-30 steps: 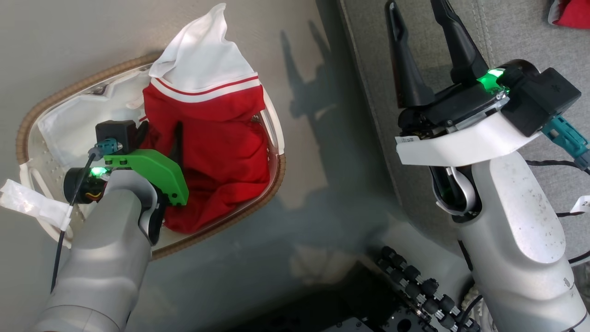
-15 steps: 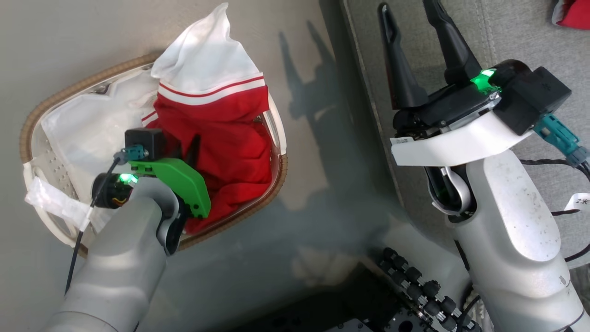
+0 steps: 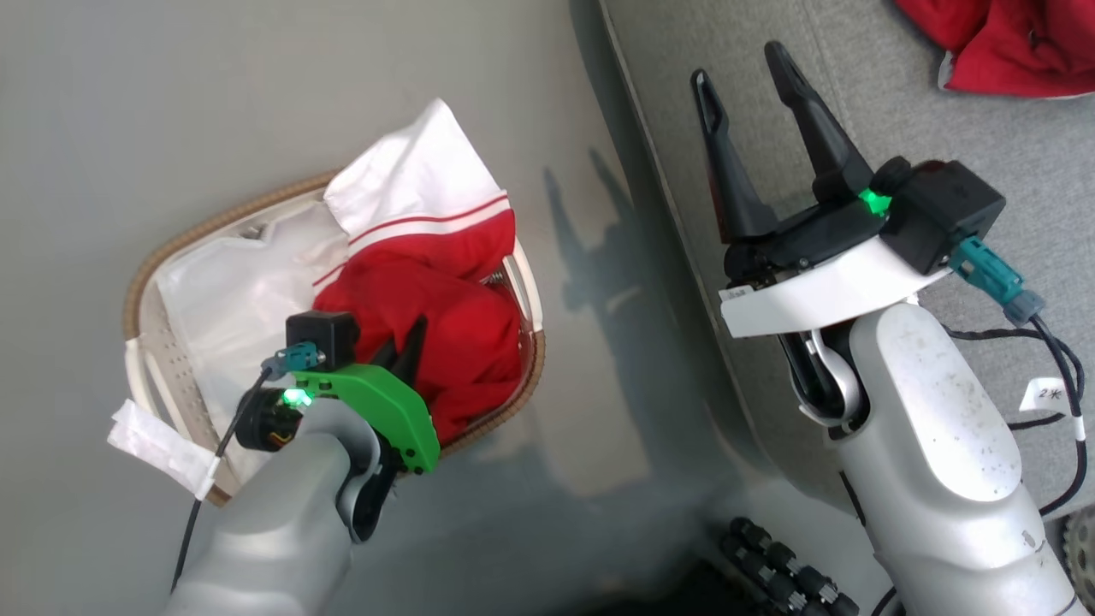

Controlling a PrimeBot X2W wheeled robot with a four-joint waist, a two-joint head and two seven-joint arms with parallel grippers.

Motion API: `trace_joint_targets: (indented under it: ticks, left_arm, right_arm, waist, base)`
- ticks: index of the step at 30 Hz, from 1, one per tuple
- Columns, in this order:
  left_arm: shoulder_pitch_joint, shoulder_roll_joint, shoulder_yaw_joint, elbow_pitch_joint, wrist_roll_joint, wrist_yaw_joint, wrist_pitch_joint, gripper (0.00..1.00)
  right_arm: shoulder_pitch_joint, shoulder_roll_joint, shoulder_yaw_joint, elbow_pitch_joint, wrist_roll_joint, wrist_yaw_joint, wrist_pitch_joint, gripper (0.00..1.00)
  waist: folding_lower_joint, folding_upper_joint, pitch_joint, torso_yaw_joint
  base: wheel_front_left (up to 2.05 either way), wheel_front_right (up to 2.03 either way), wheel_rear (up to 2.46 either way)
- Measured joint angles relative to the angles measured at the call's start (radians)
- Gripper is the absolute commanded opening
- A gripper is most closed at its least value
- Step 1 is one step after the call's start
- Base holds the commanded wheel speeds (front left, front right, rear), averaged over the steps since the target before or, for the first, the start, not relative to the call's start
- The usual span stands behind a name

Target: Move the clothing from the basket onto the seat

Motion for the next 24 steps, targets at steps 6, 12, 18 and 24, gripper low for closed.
trace_joint_targets:
  ticks: [6,12,18,24]
  left_arm:
    - [0.051,0.001,0.044,-0.097,0.016,0.0,-0.004,0.0]
    - [0.14,-0.002,0.16,-0.208,0.114,0.0,-0.005,0.0]
    - [0.238,-0.017,0.258,-0.312,0.226,0.0,-0.005,0.0]
    - [0.303,-0.034,0.324,-0.399,0.295,0.0,-0.005,0.0]
  right_arm:
    - [0.044,0.0,-0.02,0.041,-0.02,0.0,0.0,1.0]
    - [0.1,0.0,-0.019,0.084,-0.051,0.0,0.0,1.0]
    - [0.159,0.001,-0.018,0.126,-0.06,0.0,0.0,1.0]
    - [0.224,0.001,-0.018,0.16,-0.062,0.0,0.0,1.0]
  waist:
    - [0.0,0.0,-0.096,0.032]
    - [-0.0001,0.0,-0.197,0.07]
    - [-0.0001,0.0,-0.303,0.105]
    - [-0.0001,0.0,-0.406,0.133]
  base:
    - [0.0,0.0,0.0]
    - [0.0,0.0,0.0]
    - [0.0,0.0,0.0]
    - [0.0,0.0,0.0]
